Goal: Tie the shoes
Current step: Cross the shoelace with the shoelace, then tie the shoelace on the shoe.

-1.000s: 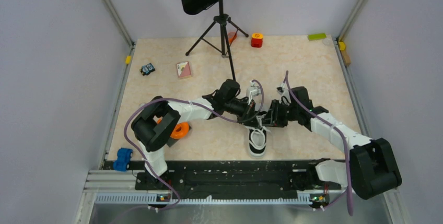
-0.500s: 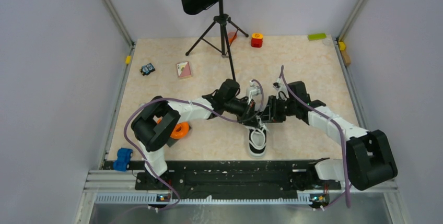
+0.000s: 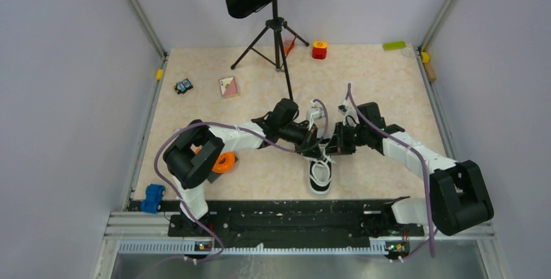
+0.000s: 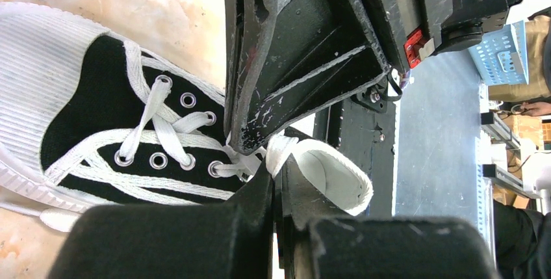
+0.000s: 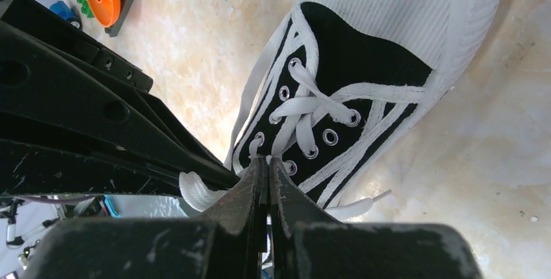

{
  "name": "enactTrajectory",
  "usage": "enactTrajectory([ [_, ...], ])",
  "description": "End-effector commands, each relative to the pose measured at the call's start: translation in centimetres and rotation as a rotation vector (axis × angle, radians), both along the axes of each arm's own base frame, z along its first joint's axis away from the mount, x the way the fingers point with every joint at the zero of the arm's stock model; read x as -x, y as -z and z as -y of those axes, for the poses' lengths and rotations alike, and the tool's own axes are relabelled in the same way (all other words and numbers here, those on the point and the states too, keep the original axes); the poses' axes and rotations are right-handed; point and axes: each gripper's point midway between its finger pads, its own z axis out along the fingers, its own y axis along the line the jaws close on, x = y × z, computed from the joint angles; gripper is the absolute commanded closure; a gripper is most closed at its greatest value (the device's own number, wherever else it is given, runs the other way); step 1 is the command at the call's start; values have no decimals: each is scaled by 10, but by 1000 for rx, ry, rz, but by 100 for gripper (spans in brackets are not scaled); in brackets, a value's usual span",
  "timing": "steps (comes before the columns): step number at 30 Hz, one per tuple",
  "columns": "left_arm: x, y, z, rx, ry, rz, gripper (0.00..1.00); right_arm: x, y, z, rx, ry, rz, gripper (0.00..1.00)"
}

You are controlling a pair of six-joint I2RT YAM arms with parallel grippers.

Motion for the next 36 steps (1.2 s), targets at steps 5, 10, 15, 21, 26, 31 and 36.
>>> enactTrajectory([
  [5,-3,-10,4,29,3,37,100,-24,-28,3,-5,68,124,100],
  [10,-2,-7,2,23,1,35,100,-26,-26,5,2,93,122,100],
  [15,-2,-8,1,21,-2,39,100,-26,-24,6,-1,117,116,100],
  [21,-3,-7,1,22,0,38,100,-25,-25,-3,-73,129,102,91],
  [26,-2,-7,1,24,0,36,100,-20,-16,-4,-63,94,77,100],
  [31,-2,-7,1,26,0,38,100,-23,-21,-1,-57,115,97,100],
  [36,-1,-7,1,28,0,35,100,-29,-21,3,-41,163,113,93],
])
